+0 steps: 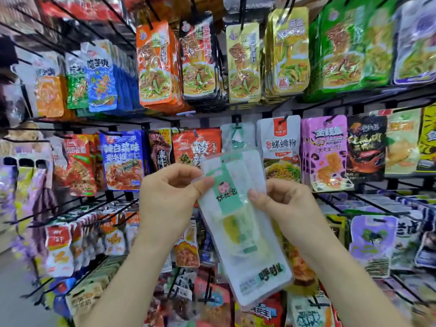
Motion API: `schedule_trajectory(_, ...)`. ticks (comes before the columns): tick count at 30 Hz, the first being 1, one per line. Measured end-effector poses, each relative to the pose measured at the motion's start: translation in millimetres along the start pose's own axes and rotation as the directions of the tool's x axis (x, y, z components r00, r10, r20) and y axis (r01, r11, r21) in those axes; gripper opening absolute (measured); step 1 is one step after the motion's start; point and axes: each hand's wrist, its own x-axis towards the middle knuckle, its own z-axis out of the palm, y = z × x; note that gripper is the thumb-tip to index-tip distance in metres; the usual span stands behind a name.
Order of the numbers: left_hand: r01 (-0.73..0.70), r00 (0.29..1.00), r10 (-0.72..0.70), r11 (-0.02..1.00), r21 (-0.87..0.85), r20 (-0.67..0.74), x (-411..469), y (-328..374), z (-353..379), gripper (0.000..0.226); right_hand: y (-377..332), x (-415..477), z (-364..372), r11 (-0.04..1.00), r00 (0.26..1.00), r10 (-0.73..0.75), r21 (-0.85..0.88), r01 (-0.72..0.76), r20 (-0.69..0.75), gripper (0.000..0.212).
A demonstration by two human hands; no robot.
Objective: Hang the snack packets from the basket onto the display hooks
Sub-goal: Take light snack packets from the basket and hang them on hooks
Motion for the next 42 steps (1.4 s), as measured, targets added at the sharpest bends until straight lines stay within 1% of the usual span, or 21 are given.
schedule_trajectory(3, -0.035, 0.999, 0.034, 0.999, -0.024, -0.027, 0, -8, -7, 0.015, 0, -2, -6, 0.996, 0.997, 0.069, 0.06, -0.067, -0.038, 0.028)
schedule_trajectory(5, 0.017, 0.999, -0.022, 0.994, -0.11, -0.047, 4, -13, -16, 0.02, -2, -4, -13, 0.987, 0.993, 0.109, 0.122, -0.102, -0.051, 0.026)
schedule_trajectory(6, 0.055, 0.998, -0.061, 0.987, -0.149, -0.035, 5, -15, -19, 0.023, -3, -5, -16, 0.986, 0.993, 0.111, 0.128, -0.104, -0.05, 0.025)
schedule_trajectory(7, 0.088, 0.996, -0.09, 0.982, -0.167, -0.009, 7, -15, -22, 0.028, -3, -5, -18, 0.987, 0.993, 0.108, 0.121, -0.101, -0.051, 0.022)
schedule_trajectory(9, 0.122, 0.991, -0.112, 0.982, -0.143, 0.076, 6, -15, -21, 0.039, -4, -6, -18, 0.993, 0.994, 0.09, 0.08, -0.085, -0.064, 0.017)
schedule_trajectory(10, 0.133, 0.986, -0.118, 0.983, -0.128, 0.121, 6, -14, -19, 0.041, -4, -5, -17, 0.996, 0.994, 0.075, 0.054, -0.072, -0.073, 0.015)
schedule_trajectory(12, 0.149, 0.973, -0.125, 0.982, -0.117, 0.192, 5, -14, -16, 0.04, -4, -4, -14, 0.999, 0.996, 0.04, 0.006, -0.04, -0.084, 0.013)
schedule_trajectory(15, 0.17, 0.962, -0.133, 0.975, -0.141, 0.241, 5, -14, -13, 0.036, -4, -4, -13, 0.998, 0.995, 0.0, -0.063, -0.006, -0.1, 0.005)
schedule_trajectory(17, 0.177, 0.955, -0.135, 0.974, -0.143, 0.264, 4, -13, -11, 0.039, -3, -3, -13, 0.994, 0.994, -0.023, -0.108, 0.011, -0.11, 0.013)
schedule_trajectory(20, 0.191, 0.943, -0.164, 0.979, -0.068, 0.289, 1, -8, -1, 0.04, -5, 0, -11, 0.993, 0.992, -0.017, -0.116, 0.003, -0.122, 0.019)
schedule_trajectory(23, 0.206, 0.947, -0.198, 0.979, -0.004, 0.255, 1, -4, 9, 0.023, -6, 3, -11, 0.995, 0.992, -0.001, -0.094, -0.011, -0.124, 0.023)
schedule_trajectory(25, 0.167, 0.945, -0.172, 0.985, 0.042, 0.278, 3, -3, 13, 0.016, -5, 5, -12, 0.998, 0.993, 0.021, -0.061, -0.029, -0.115, 0.023)
schedule_trajectory(27, 0.107, 0.948, -0.121, 0.992, 0.063, 0.295, 5, -5, 15, 0.021, -4, 6, -13, 0.998, 0.993, 0.05, -0.035, -0.054, -0.105, 0.022)
schedule_trajectory(30, 0.047, 0.966, -0.08, 0.989, 0.139, 0.246, 13, -10, 20, 0.025, -6, 11, -15, 0.997, 0.996, 0.071, 0.021, -0.07, -0.055, 0.02)
schedule_trajectory(32, 0.022, 0.967, -0.067, 0.983, 0.183, 0.246, 18, -13, 24, 0.027, -10, 18, -17, 0.999, 0.999, 0.027, 0.039, -0.026, -0.037, 0.033)
schedule_trajectory(33, 0.012, 0.966, -0.062, 0.98, 0.197, 0.252, 20, -15, 26, 0.027, -12, 23, -19, 1.0, 0.999, -0.016, 0.0, 0.016, -0.037, 0.039)
schedule_trajectory(34, 0.009, 0.964, -0.063, 0.979, 0.205, 0.258, 23, -15, 28, 0.027, -14, 29, -19, 0.996, 0.998, -0.062, -0.06, 0.061, -0.029, 0.039)
schedule_trajectory(37, 0.018, 0.965, -0.072, 0.977, 0.211, 0.252, 35, -15, 35, 0.033, -19, 52, -20, 0.97, 0.99, -0.138, -0.203, 0.131, -0.02, 0.023)
schedule_trajectory(39, -0.002, 0.969, -0.058, 0.971, 0.241, 0.24, 48, -15, 39, 0.035, -19, 67, -18, 0.963, 0.988, -0.144, -0.239, 0.128, -0.053, 0.023)
schedule_trajectory(40, -0.02, 0.972, -0.041, 0.966, 0.256, 0.23, 55, -14, 42, 0.031, -19, 75, -17, 0.961, 0.987, -0.142, -0.25, 0.12, -0.072, 0.024)
schedule_trajectory(42, -0.035, 0.984, -0.009, 0.97, 0.24, 0.179, 69, -14, 47, 0.014, -20, 88, -15, 0.96, 0.986, -0.136, -0.259, 0.106, -0.099, 0.029)
